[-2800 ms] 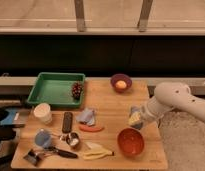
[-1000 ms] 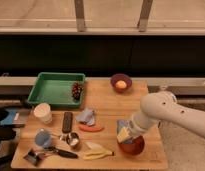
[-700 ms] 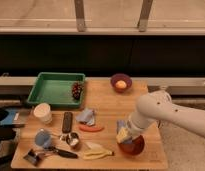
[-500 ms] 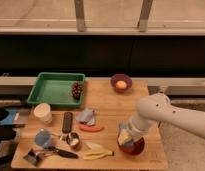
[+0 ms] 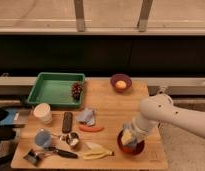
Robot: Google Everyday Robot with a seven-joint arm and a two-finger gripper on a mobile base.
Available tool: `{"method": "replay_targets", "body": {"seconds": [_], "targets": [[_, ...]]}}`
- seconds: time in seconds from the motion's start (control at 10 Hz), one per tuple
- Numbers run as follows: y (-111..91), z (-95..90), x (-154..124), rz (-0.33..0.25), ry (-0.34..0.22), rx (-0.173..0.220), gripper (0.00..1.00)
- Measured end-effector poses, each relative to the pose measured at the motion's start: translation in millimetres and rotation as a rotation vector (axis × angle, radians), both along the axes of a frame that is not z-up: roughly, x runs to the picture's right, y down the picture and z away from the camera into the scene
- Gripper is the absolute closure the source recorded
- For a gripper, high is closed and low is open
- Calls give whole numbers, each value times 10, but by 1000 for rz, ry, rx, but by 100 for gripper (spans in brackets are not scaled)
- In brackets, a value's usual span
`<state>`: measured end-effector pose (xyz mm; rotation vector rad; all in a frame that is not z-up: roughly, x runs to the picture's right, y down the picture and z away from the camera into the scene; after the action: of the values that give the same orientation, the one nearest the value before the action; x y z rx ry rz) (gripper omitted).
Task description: Wipe red bowl with sponge
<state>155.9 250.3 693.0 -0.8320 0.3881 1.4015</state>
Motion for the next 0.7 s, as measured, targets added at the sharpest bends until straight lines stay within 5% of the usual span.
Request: {"method": "replay_targets", "body": {"seconds": [0.4, 0.7], "targets": [[-23, 136, -8, 23, 1, -7, 100], [-90, 63, -140, 12, -34, 23, 100]]}}
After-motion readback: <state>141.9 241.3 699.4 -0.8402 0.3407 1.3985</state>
